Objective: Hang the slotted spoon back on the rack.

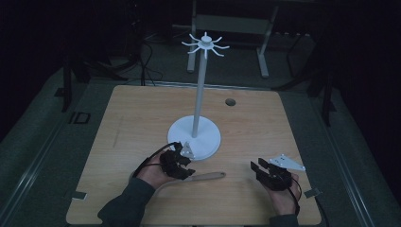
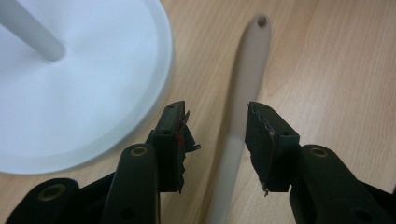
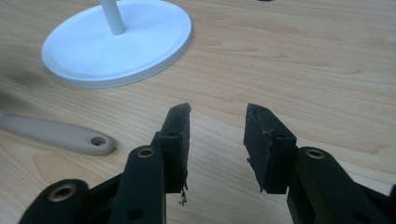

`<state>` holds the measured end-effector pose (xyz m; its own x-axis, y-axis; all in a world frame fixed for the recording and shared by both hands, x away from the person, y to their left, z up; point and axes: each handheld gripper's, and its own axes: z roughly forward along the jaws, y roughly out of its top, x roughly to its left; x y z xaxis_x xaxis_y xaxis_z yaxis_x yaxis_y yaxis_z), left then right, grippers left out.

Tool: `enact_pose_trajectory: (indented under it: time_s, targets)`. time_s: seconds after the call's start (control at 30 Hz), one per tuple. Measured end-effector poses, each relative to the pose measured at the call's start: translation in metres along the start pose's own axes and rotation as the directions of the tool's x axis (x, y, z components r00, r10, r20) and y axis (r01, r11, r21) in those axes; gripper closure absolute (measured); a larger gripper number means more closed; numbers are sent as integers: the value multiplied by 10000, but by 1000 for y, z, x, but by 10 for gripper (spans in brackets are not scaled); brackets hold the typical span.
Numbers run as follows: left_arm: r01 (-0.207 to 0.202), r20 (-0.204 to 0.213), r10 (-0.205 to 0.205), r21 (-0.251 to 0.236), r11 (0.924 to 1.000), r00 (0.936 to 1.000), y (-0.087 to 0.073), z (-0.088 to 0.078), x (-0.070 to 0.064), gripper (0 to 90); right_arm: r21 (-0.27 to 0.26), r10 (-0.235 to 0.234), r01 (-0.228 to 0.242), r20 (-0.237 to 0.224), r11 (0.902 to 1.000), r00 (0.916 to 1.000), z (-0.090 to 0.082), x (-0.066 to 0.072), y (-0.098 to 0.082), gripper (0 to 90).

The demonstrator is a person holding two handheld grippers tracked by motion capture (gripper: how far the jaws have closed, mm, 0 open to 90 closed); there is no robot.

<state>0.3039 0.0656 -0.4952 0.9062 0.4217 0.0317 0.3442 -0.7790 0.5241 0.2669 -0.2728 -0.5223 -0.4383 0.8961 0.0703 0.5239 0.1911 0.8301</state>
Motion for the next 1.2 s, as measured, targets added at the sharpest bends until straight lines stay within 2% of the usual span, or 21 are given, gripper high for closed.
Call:
enact_pose_trajectory:
  time_s: [0.17,0.37,0.47,0.53,0.57,0.6,0.83,0.87,1.1,1.2]
  targets:
    - [-289,296,275,476,9984,9992,5,8,-2,603,-54,109,-110,-43,9999,9999,-1,-1,0,587]
    - [-475,396,439,926,9946,9982,8,16,-2,615,7,135,-135,64,9999,9999,-1,-2,-1,577]
    - [-659,505,598,1295,9894,9969,12,22,-3,628,42,134,-134,72,9999,9999,0,-2,-2,573]
    - [-659,505,598,1295,9894,9969,12,22,-3,631,57,143,-143,76,9999,9999,0,-3,-2,573]
    - [-743,607,649,1686,9829,9960,16,28,-4,639,92,152,-153,106,9998,9998,0,-3,-2,570]
    - [-748,684,633,1818,9805,9957,17,29,-4,640,106,155,-156,125,9998,9998,0,-3,-2,570]
    - [-821,1021,579,2520,9642,9931,19,41,-5,672,184,227,-231,183,9996,9996,0,-5,-3,560]
    - [-950,1074,693,2573,9616,9918,20,42,-5,680,191,230,-233,196,9995,9995,0,-5,-4,559]
    - [-1054,1178,737,2907,9510,9903,23,51,-7,715,204,255,-259,223,9995,9994,0,-6,-4,556]
    - [-1031,1199,699,2989,9487,9903,24,54,-7,713,206,259,-263,219,9994,9994,0,-6,-4,556]
